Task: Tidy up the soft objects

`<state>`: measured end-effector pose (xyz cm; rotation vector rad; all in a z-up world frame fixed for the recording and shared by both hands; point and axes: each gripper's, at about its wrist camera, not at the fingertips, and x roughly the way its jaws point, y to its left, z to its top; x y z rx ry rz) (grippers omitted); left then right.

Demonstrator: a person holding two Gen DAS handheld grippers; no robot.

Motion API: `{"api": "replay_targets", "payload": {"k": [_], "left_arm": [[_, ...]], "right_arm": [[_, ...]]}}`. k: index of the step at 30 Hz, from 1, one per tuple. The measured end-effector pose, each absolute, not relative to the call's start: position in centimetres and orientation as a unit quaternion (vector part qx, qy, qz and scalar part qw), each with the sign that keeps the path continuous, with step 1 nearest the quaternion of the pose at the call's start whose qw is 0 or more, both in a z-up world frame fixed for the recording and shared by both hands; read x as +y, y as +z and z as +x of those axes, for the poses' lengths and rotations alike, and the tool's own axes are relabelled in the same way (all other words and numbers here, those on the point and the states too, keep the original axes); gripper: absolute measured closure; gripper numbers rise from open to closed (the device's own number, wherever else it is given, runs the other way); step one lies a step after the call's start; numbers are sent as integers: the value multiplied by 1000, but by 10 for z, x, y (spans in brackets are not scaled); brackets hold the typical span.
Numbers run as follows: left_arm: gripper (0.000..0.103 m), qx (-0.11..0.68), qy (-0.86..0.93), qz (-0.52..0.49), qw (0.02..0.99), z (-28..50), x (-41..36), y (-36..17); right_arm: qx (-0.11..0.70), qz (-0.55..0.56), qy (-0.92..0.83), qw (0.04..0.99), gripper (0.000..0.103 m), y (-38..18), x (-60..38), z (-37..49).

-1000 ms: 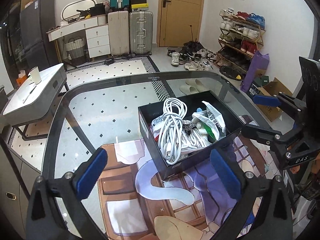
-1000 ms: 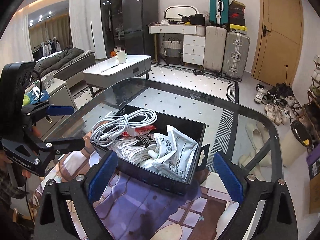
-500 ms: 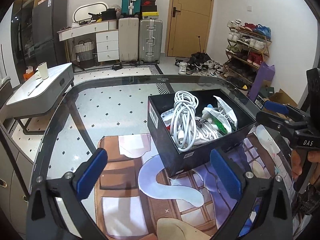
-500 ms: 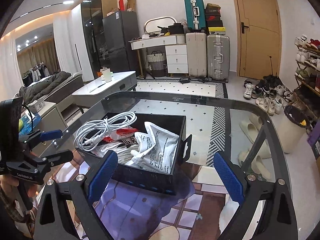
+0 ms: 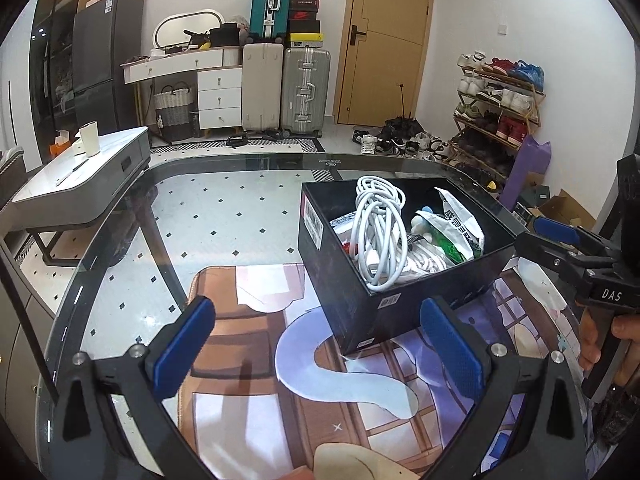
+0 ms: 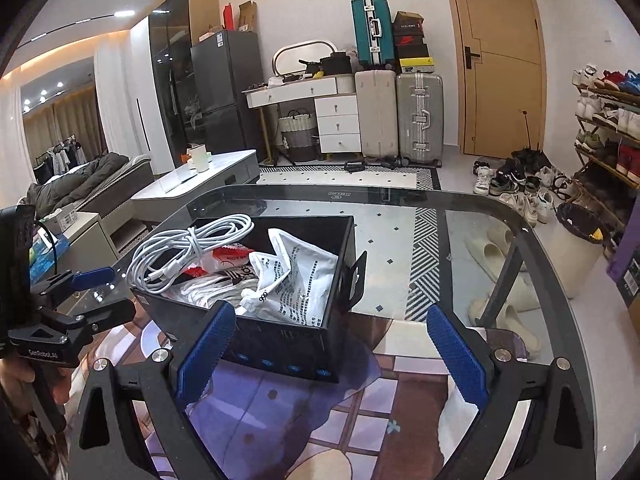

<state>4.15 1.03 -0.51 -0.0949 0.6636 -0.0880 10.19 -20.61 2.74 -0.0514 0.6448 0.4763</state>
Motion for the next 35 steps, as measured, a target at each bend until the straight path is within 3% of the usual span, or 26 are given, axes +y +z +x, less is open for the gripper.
{"api": "replay_targets", "payload": {"k": [35], "left_arm": [[0, 309, -29, -36, 950, 38, 6, -12]], "right_arm": [[300, -20, 218, 929, 4, 22, -213, 100]]}}
